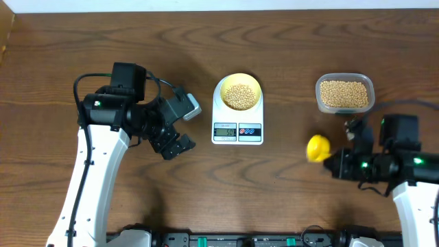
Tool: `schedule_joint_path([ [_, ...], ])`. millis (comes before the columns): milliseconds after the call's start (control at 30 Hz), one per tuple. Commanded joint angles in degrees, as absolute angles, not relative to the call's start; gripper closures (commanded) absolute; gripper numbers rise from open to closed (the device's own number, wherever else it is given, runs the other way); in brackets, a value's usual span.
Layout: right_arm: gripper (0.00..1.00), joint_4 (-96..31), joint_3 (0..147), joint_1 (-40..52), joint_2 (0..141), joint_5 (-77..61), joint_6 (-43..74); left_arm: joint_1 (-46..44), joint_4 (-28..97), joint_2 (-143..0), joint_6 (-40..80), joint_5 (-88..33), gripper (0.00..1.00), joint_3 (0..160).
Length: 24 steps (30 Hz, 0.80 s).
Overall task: Scoop item into bowl and weigh 50g on scale
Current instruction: 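Lower the yellow scoop onto the table below the tub and release it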
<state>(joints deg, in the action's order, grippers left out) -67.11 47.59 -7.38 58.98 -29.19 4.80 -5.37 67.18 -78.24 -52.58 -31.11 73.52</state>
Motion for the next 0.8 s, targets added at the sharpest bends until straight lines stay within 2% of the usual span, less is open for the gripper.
schedule_joint_path([
  [0,0.99,-64.9,39.3,-7.7,59.2,-36.1,15.4,-5.5,67.4,-78.2,-53.1,-30.7,0.1,73.2],
  [233,0.99,-48.1,22.8,-7.7,59.2,-43.8,22.9,-5.5,67.4,-78.2,-53.1,-30.8,0.1,73.2],
  [400,0.96,-43.2,20.6,-8.1,59.2,-43.1,22.9,-5.5,67.4,-78.2,-53.1,-30.7,0.1,73.2],
  [533,0.84,-43.0,20.6,-8.4,59.2,-34.4,28.4,-5.5,67.4,-78.2,-53.1,-30.7,0.1,73.2],
  [567,0.84,-43.0,20.6,-8.4,59.2,-32.5,30.3,-5.5,67.4,-78.2,-53.1,-30.7,0.09,73.2],
  [633,0.92,-42.5,20.6,-8.4,59.2,-23.9,37.8,-5.5,67.4,-78.2,-53.1,-30.7,0.1,73.2],
  [767,0.91,-37.1,20.6,-8.4,59.2,-17.0,46.1,-5.5,67.4,-78.2,-53.1,-30.8,0.1,73.2],
])
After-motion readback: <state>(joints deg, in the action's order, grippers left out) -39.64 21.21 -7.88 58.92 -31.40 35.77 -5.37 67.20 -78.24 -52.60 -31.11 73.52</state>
